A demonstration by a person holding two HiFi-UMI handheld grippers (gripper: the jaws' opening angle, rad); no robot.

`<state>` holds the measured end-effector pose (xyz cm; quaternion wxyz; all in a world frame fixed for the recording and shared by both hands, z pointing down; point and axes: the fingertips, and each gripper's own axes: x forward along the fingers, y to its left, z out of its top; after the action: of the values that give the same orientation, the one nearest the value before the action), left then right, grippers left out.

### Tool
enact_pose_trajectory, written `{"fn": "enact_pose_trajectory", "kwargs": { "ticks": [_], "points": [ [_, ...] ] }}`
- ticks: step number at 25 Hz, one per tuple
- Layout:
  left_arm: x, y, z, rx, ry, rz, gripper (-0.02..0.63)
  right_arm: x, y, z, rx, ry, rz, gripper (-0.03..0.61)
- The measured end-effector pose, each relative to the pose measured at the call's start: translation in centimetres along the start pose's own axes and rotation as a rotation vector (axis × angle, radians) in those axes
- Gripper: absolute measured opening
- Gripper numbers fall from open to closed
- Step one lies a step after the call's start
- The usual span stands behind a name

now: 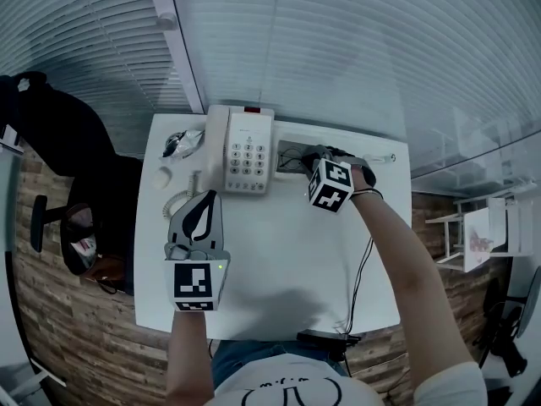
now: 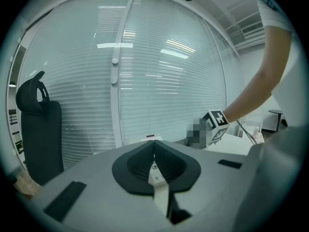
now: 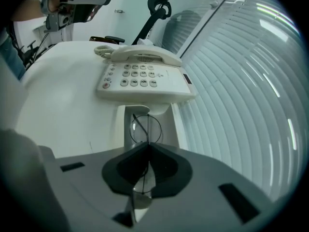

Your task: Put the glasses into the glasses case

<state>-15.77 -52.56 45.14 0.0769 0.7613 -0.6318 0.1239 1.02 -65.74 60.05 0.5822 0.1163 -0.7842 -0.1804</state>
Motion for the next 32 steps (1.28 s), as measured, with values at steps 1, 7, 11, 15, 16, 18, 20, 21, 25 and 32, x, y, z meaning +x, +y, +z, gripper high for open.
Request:
{"fn": "enact_pose_trajectory", "kwargs": {
  "ticks": [1,7,11,15,16,18,20,21,25,32],
  "points": [
    [0.1,0.1,0.0,-0.001,0.001,0.001,0.017,0.0,0.1,0.0,0.006,-0.004,0.01,0.018],
    [0.2,0.5,-0.4,-0.014,0.008,0.005,0.017,-0.6,1.7,0.8,-0.012,-0.03,0.085,0.018],
    [0.3,0.5,-0.3,-0.026,0.003,-0.003,0.017,-0.7,1.9,0.9,0.013,-0.024,0.096,0.02],
    [0.3,0.5,-0.3,-0.029,-0.003,-0.02,0.017,-1.0,1.8,0.4,0.05,0.002,0.072,0.02],
    [0.2,0.5,-0.3,-0.029,-0.003,-0.024,0.017,-1.2,1.8,0.3,0.068,0.002,0.066,0.02],
    [0.0,0.5,-0.3,-0.028,-0.005,-0.034,0.017,-1.8,1.9,0.3,0.107,-0.002,0.058,0.034],
    [-0.3,0.4,-0.3,-0.026,-0.009,-0.041,0.017,-2.7,2.2,0.3,0.14,-0.008,0.053,0.08],
    [-0.5,0.4,-0.3,-0.025,-0.014,-0.045,0.017,-3.2,2.3,0.3,0.157,-0.015,0.049,0.102],
    [-1.4,-0.2,0.3,-0.018,-0.033,-0.06,0.017,-5.8,2.6,0.7,0.284,-0.075,0.025,0.276],
    [-4.2,-2.3,1.8,0.005,-0.075,-0.069,0.017,-11.1,2.8,1.5,0.472,-0.218,-0.109,0.419]
  ]
}}
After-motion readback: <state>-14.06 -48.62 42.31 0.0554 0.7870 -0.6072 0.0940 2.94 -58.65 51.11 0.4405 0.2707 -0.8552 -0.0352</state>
